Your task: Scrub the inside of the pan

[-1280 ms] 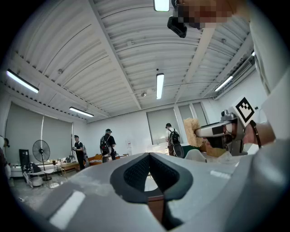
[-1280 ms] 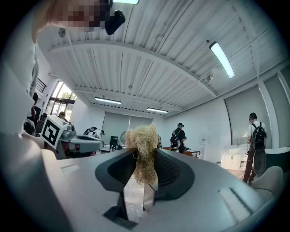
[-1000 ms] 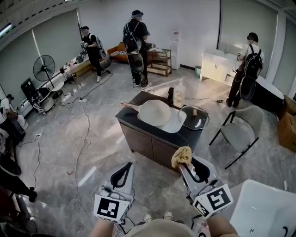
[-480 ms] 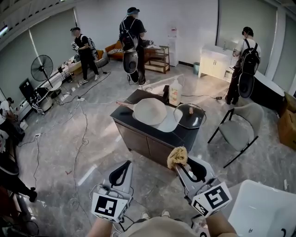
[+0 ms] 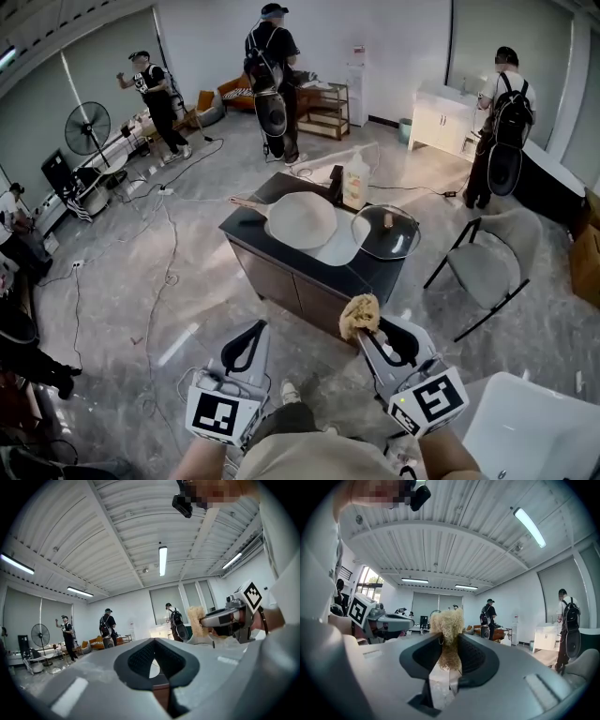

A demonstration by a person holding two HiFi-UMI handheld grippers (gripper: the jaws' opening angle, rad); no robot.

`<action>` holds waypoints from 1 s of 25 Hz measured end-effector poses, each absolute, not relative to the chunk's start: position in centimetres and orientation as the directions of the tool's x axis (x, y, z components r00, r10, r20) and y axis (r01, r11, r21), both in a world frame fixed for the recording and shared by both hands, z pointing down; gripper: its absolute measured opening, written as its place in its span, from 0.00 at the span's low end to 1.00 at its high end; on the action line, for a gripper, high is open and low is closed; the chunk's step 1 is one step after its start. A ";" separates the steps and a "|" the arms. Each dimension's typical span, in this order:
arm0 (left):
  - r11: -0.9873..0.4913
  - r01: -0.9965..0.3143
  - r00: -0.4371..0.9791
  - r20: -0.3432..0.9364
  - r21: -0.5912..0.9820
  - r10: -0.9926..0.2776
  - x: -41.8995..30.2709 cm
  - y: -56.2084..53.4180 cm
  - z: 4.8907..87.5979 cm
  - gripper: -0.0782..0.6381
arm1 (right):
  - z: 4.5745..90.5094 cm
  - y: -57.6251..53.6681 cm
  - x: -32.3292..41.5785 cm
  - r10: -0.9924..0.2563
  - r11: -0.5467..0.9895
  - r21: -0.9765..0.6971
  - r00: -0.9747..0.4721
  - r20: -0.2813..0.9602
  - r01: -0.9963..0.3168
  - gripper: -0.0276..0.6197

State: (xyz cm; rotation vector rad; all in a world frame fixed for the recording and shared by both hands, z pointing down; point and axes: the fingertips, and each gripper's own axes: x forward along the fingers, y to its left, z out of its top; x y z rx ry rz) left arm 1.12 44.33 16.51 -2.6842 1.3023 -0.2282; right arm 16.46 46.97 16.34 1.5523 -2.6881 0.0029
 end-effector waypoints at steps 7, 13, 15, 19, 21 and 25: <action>-0.598 -0.782 0.594 0.078 -0.176 -0.800 1.5 40.7 18.3 0.11 | 18.1 43.1 17.1 -0.866 0.499 0.021 -0.498 0.035 -0.866 0.19; -0.601 -0.781 0.597 0.075 -0.173 -0.798 0.9 35.9 19.3 0.11 | 19.5 38.0 16.4 -0.870 0.492 0.044 -0.490 0.049 -0.869 0.17; -0.605 -0.772 0.605 0.067 -0.193 -0.793 0.4 34.0 19.5 0.11 | 19.8 36.1 16.0 -0.870 0.491 0.029 -0.489 0.055 -0.871 0.17; -0.604 -0.781 0.598 0.093 -0.158 -0.796 -0.8 29.6 19.9 0.11 | 20.3 31.9 14.8 -0.864 0.500 0.009 -0.498 0.070 -0.866 0.17; -0.612 -0.777 0.604 0.099 -0.146 -0.791 -1.4 27.1 20.0 0.11 | 20.2 29.6 14.2 -0.862 0.503 -0.005 -0.502 0.075 -0.864 0.17; -0.627 -0.764 0.617 0.112 -0.151 -0.779 -3.4 21.1 20.5 0.11 | 20.4 23.9 12.7 -0.871 0.482 0.001 -0.480 0.104 -0.876 0.17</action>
